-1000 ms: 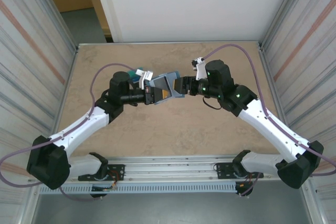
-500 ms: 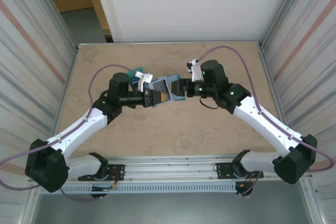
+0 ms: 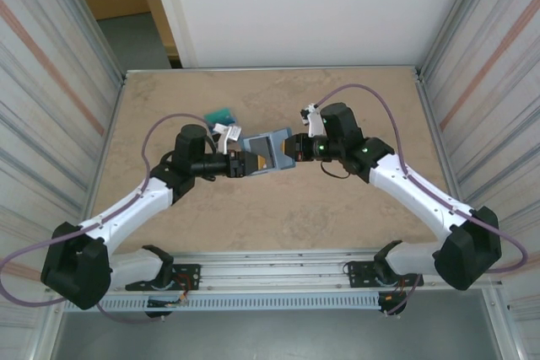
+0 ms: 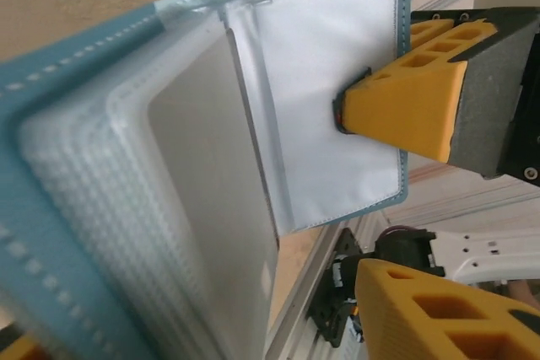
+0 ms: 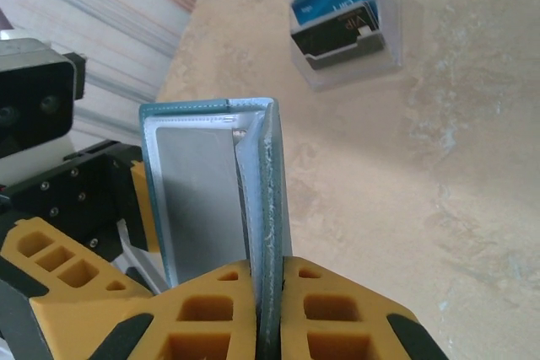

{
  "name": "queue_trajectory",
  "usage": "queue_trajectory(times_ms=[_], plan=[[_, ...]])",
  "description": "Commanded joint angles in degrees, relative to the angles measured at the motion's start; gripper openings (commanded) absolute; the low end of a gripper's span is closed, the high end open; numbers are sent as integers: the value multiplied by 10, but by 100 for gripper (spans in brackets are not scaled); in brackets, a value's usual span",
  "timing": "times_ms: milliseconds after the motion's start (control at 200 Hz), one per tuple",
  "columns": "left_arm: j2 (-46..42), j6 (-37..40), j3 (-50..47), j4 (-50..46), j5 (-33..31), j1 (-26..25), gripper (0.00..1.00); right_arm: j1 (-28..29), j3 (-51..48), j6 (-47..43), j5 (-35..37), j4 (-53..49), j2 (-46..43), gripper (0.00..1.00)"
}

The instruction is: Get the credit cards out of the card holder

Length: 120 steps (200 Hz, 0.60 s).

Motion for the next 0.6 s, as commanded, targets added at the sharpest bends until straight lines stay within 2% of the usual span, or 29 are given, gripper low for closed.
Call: queue_trajectory(times_ms=[0, 100, 266, 596], plan=[[-5, -4, -21, 8, -29, 8, 65, -6, -11, 10, -3, 18, 7, 0], [-1, -11, -38, -12, -72, 9, 74, -5, -17, 17, -6, 16, 22, 0], [-26, -46, -81, -41, -173, 13, 98, -3, -24, 32, 0, 15, 49, 0], [-135, -44, -101, -152, -331, 13, 99, 9, -16, 69, -12, 30, 123, 0]])
